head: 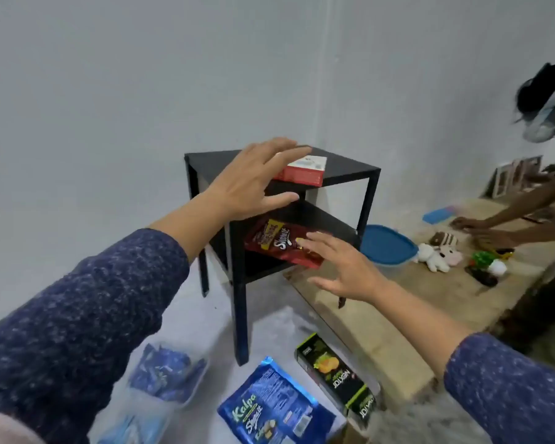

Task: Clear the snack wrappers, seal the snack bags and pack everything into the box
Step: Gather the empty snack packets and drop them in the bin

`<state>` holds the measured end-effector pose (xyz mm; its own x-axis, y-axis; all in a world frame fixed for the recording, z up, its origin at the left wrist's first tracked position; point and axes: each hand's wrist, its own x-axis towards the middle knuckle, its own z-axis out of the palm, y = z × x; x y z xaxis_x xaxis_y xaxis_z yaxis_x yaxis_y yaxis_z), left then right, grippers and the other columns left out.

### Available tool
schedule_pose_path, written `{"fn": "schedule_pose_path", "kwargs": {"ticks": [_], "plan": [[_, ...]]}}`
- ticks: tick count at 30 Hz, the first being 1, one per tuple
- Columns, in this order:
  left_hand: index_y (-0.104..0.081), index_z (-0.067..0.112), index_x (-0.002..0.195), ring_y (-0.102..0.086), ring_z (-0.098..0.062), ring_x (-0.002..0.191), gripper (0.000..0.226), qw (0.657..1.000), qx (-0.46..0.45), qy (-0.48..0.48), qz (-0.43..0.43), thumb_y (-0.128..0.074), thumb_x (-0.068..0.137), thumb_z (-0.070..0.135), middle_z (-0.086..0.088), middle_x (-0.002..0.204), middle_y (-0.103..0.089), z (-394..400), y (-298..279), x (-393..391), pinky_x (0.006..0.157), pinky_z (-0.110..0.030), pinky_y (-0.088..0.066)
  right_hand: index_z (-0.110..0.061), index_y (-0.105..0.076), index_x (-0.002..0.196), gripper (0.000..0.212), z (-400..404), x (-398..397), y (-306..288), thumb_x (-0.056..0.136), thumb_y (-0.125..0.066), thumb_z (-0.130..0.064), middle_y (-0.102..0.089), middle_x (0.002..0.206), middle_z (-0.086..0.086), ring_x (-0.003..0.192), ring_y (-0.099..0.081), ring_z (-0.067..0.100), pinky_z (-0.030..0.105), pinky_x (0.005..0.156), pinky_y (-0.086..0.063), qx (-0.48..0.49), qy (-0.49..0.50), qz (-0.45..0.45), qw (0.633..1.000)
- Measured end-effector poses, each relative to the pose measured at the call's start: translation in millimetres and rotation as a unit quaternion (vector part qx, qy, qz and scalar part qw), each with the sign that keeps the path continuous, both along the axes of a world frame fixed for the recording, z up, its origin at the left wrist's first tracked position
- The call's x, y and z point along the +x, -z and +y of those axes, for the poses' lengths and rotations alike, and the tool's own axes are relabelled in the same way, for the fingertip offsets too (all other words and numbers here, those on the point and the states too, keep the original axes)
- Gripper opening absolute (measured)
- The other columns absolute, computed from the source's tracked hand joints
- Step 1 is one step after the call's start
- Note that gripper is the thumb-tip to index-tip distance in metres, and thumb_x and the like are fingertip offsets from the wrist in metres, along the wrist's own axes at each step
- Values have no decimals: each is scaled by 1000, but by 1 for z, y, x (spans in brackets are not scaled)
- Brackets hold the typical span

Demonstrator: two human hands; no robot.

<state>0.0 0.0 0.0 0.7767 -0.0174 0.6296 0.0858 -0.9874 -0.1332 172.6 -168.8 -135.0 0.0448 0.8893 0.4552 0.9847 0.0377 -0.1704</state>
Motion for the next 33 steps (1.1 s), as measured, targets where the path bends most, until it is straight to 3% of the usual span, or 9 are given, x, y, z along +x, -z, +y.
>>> {"fn": "schedule_pose_path", "kwargs": {"ticks": [4, 10, 16, 18, 23, 27, 30, 32, 33], "plan": [[-20, 33, 147, -33, -22, 137, 82, 997, -3, -51, 59, -59, 79, 59, -4, 150, -32, 2, 0, 34, 113, -43, -29, -36, -29, 144, 78, 19, 51, 10, 77, -68, -49, -36, 150, -1, 140, -31, 16, 39, 113, -30, -50, -73, -2, 996], [-10, 42, 147, -35, -20, 137, 90, 983, -77, -124, 110, -68, 79, 50, 0, 150, -37, 2, 2, 66, 108, -33, -30, -42, -14, 145, 94, 64, 91, 41, 72, -72, -49, -30, 153, -7, 142, -19, 9, 29, 114, -12, -94, -166, -29, 981], [-13, 36, 148, -42, -21, 131, 78, 977, -100, -154, 106, -62, 88, 35, -2, 146, -43, -2, -3, 70, 101, -33, -37, -37, -26, 144, 81, 80, 97, 43, 79, -72, -23, -61, 131, -1, 122, -56, 16, 40, 101, -46, -7, -234, -27, 972], [-14, 36, 148, -44, -21, 130, 75, 978, -98, -157, 99, -60, 90, 32, -3, 146, -44, -8, -2, 69, 101, -34, -38, -45, -21, 144, 85, 82, 96, 38, 80, -70, -18, -67, 120, 0, 110, -64, 19, 40, 93, -52, 0, -239, -41, 970], [-22, 31, 144, -54, -34, 118, 60, 988, -16, -147, 54, -54, 93, 28, -18, 134, -53, -27, -4, 55, 94, -44, -46, -40, -21, 144, 59, 65, 78, 14, 92, -47, -31, -73, 99, -3, 85, -70, 14, 33, 74, -58, 49, -269, -55, 960], [-30, 30, 135, -62, -36, 95, 46, 992, 47, -118, -12, -44, 93, 19, -24, 118, -57, -46, -20, 23, 72, -40, -56, -41, -19, 144, 78, 40, 55, -4, 87, -62, -11, -68, 105, 2, 74, -67, 18, 31, 61, -59, 54, -284, -111, 951], [-41, 33, 134, -56, -34, 108, 45, 985, -29, -165, -35, -53, 92, 20, -21, 128, -47, -72, -31, -15, 79, -39, -58, -40, -28, 142, 75, 19, 21, -24, 85, -66, -8, -65, 103, 2, 64, -62, 11, 21, 59, -56, 64, -300, -127, 943], [-46, 20, 129, -66, -23, 99, 41, 962, -220, -130, -99, -59, 91, 29, -10, 117, -60, -99, -37, -45, 74, -34, -60, -37, -39, 137, 63, 0, -10, -36, 86, -65, -11, -64, 102, 2, 62, -61, 11, 19, 58, -54, 63, -306, -132, 941], [-46, 16, 127, -69, -10, 87, 41, 947, -265, -143, -115, -57, 92, 33, -1, 105, -63, -107, -37, -61, 66, -23, -59, -34, -47, 132, 54, -10, -26, -39, 85, -64, -14, -64, 103, 3, 62, -62, 13, 21, 58, -55, 59, -306, -136, 940]]}}
